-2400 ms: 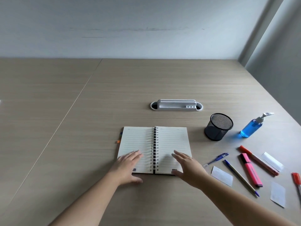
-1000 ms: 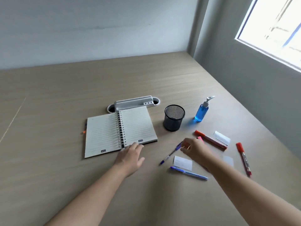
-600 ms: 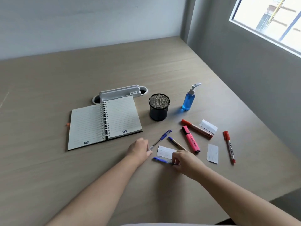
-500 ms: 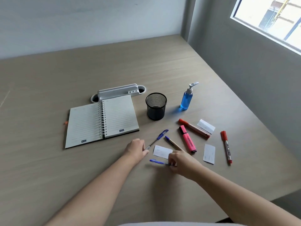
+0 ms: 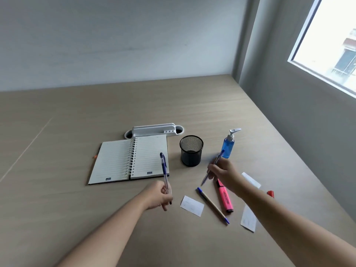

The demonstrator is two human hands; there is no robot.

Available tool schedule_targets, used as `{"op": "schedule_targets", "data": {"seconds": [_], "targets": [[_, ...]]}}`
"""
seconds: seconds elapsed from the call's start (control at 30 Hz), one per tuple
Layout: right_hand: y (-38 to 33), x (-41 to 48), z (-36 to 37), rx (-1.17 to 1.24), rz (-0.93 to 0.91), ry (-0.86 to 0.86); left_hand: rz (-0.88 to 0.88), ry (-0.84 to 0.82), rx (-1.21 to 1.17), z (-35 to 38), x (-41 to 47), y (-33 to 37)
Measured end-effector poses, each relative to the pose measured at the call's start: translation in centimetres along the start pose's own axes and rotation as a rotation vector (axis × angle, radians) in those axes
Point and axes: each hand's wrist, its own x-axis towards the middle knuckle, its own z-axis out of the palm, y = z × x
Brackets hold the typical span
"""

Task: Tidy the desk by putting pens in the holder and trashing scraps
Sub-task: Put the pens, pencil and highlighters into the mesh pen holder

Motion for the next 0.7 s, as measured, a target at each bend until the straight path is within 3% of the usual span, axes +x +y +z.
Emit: {"op": "schedule_targets", "data": {"seconds": [0.13, 0.3, 0.47, 0.7], "targets": [[-5.5, 5.4, -0.8, -0.011, -0.104, 0.062, 0.145, 0.182, -0.064, -3.9, 2.2, 5.4], [-9.2, 9.9, -0.8, -0.248, -0.151, 0.122, 0.239, 0.391, -0.110, -7.3, 6.8, 9.9], [-8.1, 13.3, 0.3, -0.423, -0.076, 0.021, 0.224, 0.354, -0.130, -7.4, 10.6, 10.5], [-7.3, 15.3, 1.0, -0.485, -0.054, -0.058, 0.200, 0.371, -0.164, -8.1, 14.3, 9.8]]}}
